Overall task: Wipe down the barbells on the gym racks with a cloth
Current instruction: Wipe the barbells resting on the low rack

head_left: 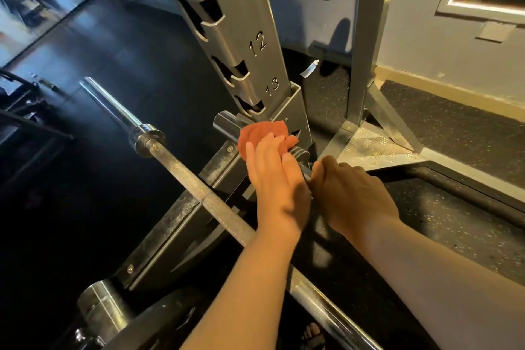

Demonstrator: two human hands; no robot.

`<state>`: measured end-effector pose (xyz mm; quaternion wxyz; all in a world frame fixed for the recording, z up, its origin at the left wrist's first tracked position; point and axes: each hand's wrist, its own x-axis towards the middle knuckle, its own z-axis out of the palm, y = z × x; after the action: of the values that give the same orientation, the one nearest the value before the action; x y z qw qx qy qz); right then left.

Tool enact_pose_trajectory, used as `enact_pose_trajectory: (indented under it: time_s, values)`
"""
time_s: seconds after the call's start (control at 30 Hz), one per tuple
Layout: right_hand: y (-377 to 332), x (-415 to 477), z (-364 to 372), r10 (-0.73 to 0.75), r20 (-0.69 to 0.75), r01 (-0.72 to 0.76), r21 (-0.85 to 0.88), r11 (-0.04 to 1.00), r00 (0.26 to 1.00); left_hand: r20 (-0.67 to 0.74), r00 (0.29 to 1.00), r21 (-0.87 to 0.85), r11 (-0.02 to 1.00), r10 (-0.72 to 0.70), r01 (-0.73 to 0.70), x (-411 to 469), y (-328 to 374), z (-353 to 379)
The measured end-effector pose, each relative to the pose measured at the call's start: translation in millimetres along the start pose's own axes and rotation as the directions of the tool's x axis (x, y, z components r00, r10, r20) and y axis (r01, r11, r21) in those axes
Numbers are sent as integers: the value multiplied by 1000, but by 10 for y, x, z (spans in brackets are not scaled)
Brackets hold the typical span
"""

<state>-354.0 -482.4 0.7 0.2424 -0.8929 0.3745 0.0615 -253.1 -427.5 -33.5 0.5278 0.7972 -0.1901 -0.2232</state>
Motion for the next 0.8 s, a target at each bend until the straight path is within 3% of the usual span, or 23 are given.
enact_pose_trajectory:
  time_s: [0.07, 0.17, 0.23, 0.33, 0.43, 0.57, 0.7, 0.8]
  values:
    - [1, 16, 19, -4, -13, 4, 5, 1000, 1000, 0, 1000, 20, 1000, 20, -20, 20, -63, -86]
    - [45, 69, 85, 39, -20, -38, 28, 999, 999, 77, 982, 312, 931, 174, -190, 187, -95, -263]
    - [49, 71, 93, 74, -29, -71, 81, 994, 997, -4, 980, 350, 918, 200, -186, 510, -47, -354]
    - [42, 53, 72, 34, -50, -33, 27, 999, 998, -202, 976, 303, 953, 79, -15, 1048, 66, -411]
    - [47, 54, 83, 18, -77, -18, 0, 1000, 997, -285, 959, 293, 951, -13, 99, 1156, 172, -372]
    - [80, 91, 109, -15, -57, 11, -57, 998, 998, -232, 973, 313, 945, -19, 93, 720, 228, -210]
    - [25, 46, 68, -5, -22, 3, -61, 998, 1000, -194, 980, 137, 989, -34, 62, 244, 63, 20]
    - [3, 40, 12, 27, -24, -26, 22, 999, 999, -256, 966, 74, 996, -30, 51, 103, -57, 125]
